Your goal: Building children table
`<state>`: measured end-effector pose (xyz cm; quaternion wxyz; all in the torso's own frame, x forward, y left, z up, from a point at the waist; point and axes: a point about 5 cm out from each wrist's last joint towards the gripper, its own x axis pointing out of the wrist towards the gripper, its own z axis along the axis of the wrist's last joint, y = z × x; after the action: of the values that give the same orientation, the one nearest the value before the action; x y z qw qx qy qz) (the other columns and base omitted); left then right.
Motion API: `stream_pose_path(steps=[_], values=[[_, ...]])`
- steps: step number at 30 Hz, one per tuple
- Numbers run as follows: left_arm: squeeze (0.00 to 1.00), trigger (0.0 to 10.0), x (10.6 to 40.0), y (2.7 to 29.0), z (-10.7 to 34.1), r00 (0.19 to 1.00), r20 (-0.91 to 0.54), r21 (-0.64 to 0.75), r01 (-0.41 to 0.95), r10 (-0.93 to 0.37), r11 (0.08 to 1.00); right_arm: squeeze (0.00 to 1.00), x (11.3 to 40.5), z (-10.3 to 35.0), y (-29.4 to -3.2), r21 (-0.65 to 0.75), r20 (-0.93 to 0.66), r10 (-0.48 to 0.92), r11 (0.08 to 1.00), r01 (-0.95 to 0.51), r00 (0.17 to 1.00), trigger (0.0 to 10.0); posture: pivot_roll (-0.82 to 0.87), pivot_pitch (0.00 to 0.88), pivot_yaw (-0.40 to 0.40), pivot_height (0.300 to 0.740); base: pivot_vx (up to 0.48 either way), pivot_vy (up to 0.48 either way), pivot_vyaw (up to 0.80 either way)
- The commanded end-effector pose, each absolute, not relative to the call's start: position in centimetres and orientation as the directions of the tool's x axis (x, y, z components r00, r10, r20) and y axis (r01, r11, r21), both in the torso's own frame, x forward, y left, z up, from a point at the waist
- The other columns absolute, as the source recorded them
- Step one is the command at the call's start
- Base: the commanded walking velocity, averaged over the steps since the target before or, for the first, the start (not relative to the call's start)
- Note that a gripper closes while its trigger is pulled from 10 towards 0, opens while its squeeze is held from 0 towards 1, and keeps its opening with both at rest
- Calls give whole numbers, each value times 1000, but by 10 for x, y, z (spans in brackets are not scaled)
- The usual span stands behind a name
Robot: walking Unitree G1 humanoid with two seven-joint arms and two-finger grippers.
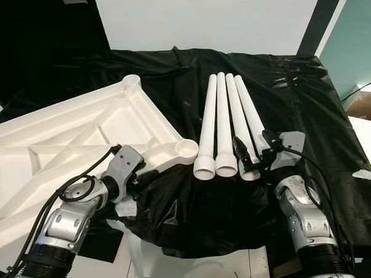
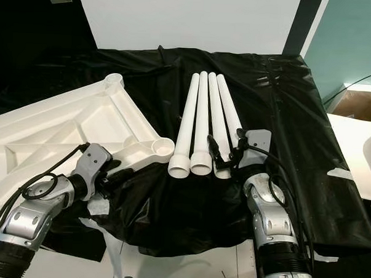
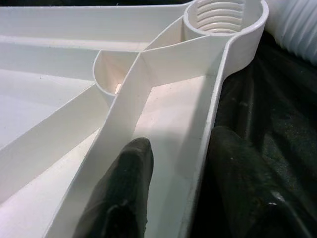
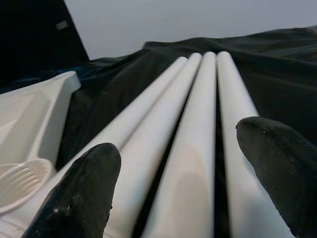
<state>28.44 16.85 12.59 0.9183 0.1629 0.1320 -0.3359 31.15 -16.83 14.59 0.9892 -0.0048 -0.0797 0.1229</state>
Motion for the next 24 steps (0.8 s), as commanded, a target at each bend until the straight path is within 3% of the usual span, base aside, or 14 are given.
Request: stream_pose_path(steps=[1,9,14,16,24], values=[[0,10000,278,173,108,747,-419,194,629,-516,753,0,316,150,-171,-16,152,217,976,-218,964,10000,60,82,6,740,0,0,0],[0,10000,283,173,119,795,-397,234,571,-458,787,0,321,155,-172,46,145,224,972,-233,964,10000,55,80,11,740,0,0,0],[0,10000,286,155,141,842,-234,206,531,-485,822,0,320,158,-175,106,131,203,970,-217,970,10000,48,85,15,740,0,0,0],[0,10000,284,144,159,849,-80,120,528,-522,841,0,321,162,-180,128,137,170,974,-187,976,10000,48,85,15,740,0,0,0],[0,10000,277,128,183,814,61,46,576,-578,816,0,325,165,-187,183,89,135,972,-149,987,10000,44,91,0,740,0,0,0]])
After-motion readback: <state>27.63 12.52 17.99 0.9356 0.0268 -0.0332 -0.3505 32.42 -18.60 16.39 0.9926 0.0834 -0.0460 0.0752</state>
